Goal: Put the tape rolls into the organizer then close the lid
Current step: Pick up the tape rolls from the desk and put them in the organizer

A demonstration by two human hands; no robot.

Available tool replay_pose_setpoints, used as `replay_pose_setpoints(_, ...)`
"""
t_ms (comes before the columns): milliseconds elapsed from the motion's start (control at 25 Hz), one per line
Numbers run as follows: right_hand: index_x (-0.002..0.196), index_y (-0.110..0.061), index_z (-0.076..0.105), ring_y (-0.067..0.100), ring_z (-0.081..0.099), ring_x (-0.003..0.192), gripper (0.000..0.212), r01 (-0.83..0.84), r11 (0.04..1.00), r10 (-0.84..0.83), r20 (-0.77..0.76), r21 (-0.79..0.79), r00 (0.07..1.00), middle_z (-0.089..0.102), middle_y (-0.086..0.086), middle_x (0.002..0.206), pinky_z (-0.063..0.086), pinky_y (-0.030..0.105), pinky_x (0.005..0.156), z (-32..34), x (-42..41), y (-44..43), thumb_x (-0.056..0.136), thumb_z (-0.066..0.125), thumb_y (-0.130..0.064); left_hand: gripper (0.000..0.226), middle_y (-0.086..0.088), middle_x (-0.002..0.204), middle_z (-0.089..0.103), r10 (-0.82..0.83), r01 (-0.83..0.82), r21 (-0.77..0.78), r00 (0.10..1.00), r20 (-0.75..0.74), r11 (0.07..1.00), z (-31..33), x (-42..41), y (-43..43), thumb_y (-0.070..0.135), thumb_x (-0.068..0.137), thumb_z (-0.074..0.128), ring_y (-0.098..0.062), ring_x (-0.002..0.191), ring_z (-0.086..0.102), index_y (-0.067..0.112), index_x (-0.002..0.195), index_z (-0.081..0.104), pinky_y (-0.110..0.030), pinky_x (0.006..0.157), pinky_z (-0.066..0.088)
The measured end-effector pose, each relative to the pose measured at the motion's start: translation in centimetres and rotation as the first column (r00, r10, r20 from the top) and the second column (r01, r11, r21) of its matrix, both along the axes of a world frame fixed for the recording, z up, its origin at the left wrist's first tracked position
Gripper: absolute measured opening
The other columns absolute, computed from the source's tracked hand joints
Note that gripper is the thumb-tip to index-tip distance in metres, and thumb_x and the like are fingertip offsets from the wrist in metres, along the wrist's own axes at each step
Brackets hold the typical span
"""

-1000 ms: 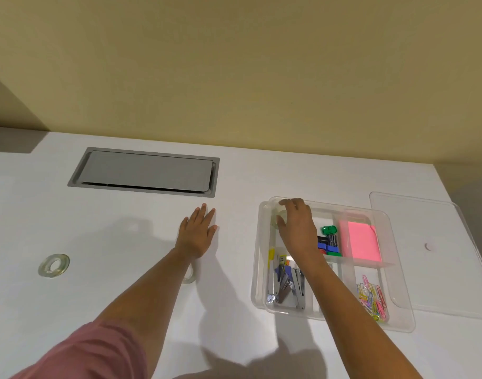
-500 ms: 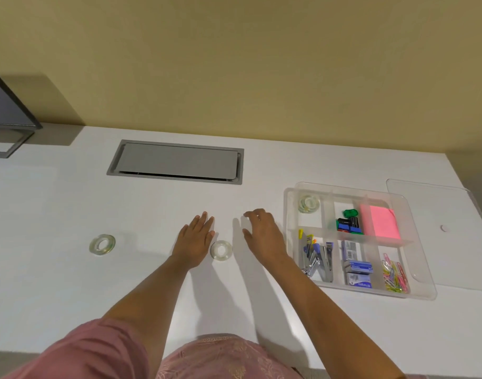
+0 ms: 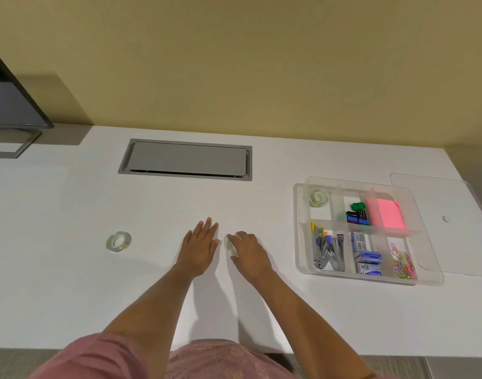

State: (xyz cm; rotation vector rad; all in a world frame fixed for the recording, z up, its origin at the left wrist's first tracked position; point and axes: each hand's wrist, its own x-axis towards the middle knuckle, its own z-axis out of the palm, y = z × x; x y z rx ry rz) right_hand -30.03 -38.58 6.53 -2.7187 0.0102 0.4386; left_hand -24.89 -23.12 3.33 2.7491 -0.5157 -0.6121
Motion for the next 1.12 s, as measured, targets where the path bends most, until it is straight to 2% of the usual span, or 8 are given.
replay_pose_setpoints(120, 0.138, -0.016, 0.043, 0.023, 0.045, 0.124, 0.05, 0.055, 0.998, -0.057, 0.05, 0.044, 0.997, 0.046, 0.006, 0.14, 0.05, 0.033, 0.091, 0.5, 0.1, -0.5, 0.091, 0.056, -0.006, 0.052, 0.001, 0.163, -0.003, 0.005, -0.005, 0.006, 1.0, 0.011, 1.0, 0.0, 0.0, -0.1, 0.036, 0.104, 0.019, -0.018, 0.151, -0.002, 0.023, 0.153, 0.004, -0.039, 0.123, 0.004)
replay_pose_setpoints(280, 0.138, -0.015, 0.045, 0.027, 0.046, 0.122, 0.053, 0.157, 0.976, -0.18, 0.158, 0.149, 0.971, 0.046, 0.009, 0.138, 0.047, 0.034, 0.094, 2.6, 1.0, -3.5, 0.087, 0.06, -0.007, 0.053, 0.001, 0.163, -0.002, 0.06, -0.06, 0.008, 0.998, 0.035, 0.998, 0.1, -0.2, -1.1, 0.037, 0.104, 0.021, -0.019, 0.151, -0.001, 0.023, 0.153, 0.006, -0.041, 0.122, 0.005)
replay_pose_setpoints(400, 0.131, -0.01, 0.053, 0.032, 0.051, 0.118, 0.052, 0.277, 0.927, -0.345, 0.286, 0.252, 0.894, 0.052, 0.014, 0.131, 0.044, 0.035, 0.097, 4.6, 2.2, -7.8, 0.08, 0.065, -0.003, 0.053, 0.001, 0.163, -0.005, 0.101, -0.101, 0.015, 0.995, 0.023, 0.995, 0.1, 0.0, -2.3, 0.036, 0.104, 0.019, -0.018, 0.151, -0.002, 0.023, 0.153, 0.003, -0.041, 0.123, 0.004)
replay_pose_setpoints(480, 0.128, -0.009, 0.054, 0.032, 0.052, 0.119, 0.052, 0.36, 0.888, -0.442, 0.316, 0.287, 0.839, 0.051, 0.016, 0.131, 0.045, 0.035, 0.098, 5.5, 2.9, -11.3, 0.079, 0.068, -0.002, 0.053, 0.0, 0.163, -0.007, 0.113, -0.113, 0.02, 0.993, 0.019, 0.993, 0.1, 0.2, -3.3, 0.036, 0.104, 0.018, -0.018, 0.151, -0.003, 0.021, 0.153, 0.002, -0.041, 0.123, 0.004)
replay_pose_setpoints(560, 0.129, -0.01, 0.053, 0.032, 0.054, 0.116, 0.052, 0.44, 0.863, -0.5, 0.291, 0.248, 0.816, 0.049, 0.016, 0.133, 0.047, 0.032, 0.091, 5.8, 3.4, -14.6, 0.08, 0.068, -0.003, 0.054, -0.001, 0.163, -0.007, 0.124, -0.125, 0.02, 0.992, 0.015, 0.992, 0.1, 0.6, -4.3, 0.036, 0.104, 0.018, -0.018, 0.151, -0.004, 0.02, 0.153, 0.001, -0.042, 0.123, 0.003)
replay_pose_setpoints(720, 0.13, -0.01, 0.05, 0.037, 0.061, 0.103, 0.051, 0.505, 0.862, -0.503, 0.193, 0.041, 0.842, 0.046, 0.016, 0.135, 0.05, 0.035, 0.076, 5.4, 4.4, -19.7, 0.082, 0.064, -0.004, 0.054, -0.002, 0.163, -0.007, 0.158, -0.159, 0.021, 0.987, 0.025, 0.987, 0.0, 1.2, -6.5, 0.035, 0.104, 0.019, -0.019, 0.151, -0.003, 0.019, 0.153, 0.002, -0.043, 0.123, 0.003)
replay_pose_setpoints(920, 0.132, -0.007, 0.048, 0.04, 0.062, 0.098, 0.05, 0.418, 0.901, -0.404, 0.123, -0.121, 0.907, 0.045, 0.018, 0.132, 0.053, 0.043, 0.078, 4.4, 5.8, -22.3, 0.084, 0.058, 0.001, 0.056, -0.003, 0.163, -0.008, 0.182, -0.184, 0.045, 0.982, 0.055, 0.982, -0.7, 1.9, -8.0, 0.038, 0.103, 0.019, -0.02, 0.151, -0.004, 0.019, 0.153, 0.0, -0.044, 0.122, 0.003)
replay_pose_setpoints(1120, 0.132, -0.006, 0.047, 0.033, 0.05, 0.114, 0.048, 0.356, 0.919, -0.347, 0.082, -0.17, 0.934, 0.05, 0.017, 0.127, 0.052, 0.04, 0.08, 3.3, 6.8, -22.8, 0.085, 0.054, 0.004, 0.056, -0.004, 0.163, -0.003, 0.198, -0.2, 0.013, 0.976, 0.094, 0.98, -1.1, 2.4, -8.6, 0.037, 0.103, 0.024, -0.022, 0.151, -0.001, 0.019, 0.153, 0.004, -0.046, 0.122, 0.004)
